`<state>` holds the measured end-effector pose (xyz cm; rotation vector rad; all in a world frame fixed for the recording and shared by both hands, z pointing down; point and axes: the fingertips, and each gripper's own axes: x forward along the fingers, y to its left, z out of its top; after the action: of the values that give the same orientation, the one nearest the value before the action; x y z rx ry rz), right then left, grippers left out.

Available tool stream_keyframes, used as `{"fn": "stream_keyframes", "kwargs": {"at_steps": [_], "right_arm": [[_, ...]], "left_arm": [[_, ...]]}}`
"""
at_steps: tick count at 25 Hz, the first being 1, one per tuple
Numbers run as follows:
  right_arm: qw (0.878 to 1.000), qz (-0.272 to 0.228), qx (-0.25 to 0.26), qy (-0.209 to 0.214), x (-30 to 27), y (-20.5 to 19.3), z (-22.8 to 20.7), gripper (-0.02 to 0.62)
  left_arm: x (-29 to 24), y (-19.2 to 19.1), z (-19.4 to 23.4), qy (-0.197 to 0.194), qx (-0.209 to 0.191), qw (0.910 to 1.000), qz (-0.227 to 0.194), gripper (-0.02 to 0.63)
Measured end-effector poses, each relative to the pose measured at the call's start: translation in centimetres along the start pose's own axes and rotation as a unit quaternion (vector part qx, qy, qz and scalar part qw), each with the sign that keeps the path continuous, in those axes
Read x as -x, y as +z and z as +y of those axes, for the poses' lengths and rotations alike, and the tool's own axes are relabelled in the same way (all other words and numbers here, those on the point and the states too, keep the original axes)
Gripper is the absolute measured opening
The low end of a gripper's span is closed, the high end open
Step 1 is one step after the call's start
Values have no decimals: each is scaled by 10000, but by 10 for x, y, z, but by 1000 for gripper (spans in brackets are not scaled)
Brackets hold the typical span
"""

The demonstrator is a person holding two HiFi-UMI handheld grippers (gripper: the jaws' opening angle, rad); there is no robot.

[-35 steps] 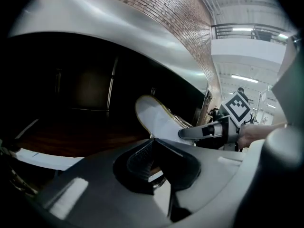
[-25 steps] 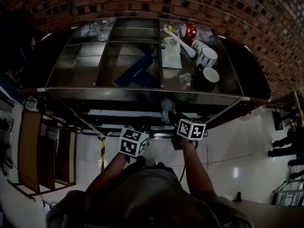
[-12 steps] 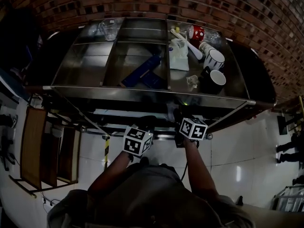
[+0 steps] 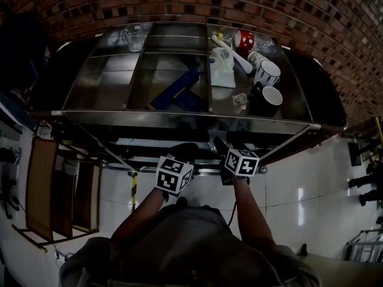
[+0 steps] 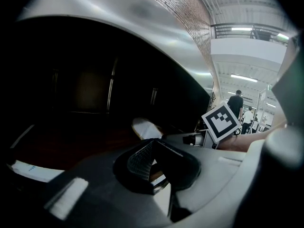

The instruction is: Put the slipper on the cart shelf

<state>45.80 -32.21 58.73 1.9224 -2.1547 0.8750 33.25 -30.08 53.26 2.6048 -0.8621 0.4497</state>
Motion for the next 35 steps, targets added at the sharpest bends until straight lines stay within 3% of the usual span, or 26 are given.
{"fn": "stream_keyframes", "kwargs": {"at_steps": [7, 13, 16, 26, 35], "right_arm": [[9982, -496, 324, -52, 23, 37, 2, 293], [9929, -725, 682, 644, 45, 59, 41, 74], [9892, -645, 821, 1024, 51, 59, 63, 0], [9678, -292, 1313, 2127, 59, 46, 128, 0], [9649, -258, 1390, 2215, 56, 45, 137, 0]], "left_arm": [[-3, 10, -4, -87, -10, 9999, -95, 8], [0, 17, -8, -136, -35, 9997, -176, 8], [4, 19, -4, -101, -15, 9997, -203, 8], [24, 31, 11, 59, 22, 9993, -381, 8], [33, 32, 17, 87, -5, 9993, -372, 8]]}}
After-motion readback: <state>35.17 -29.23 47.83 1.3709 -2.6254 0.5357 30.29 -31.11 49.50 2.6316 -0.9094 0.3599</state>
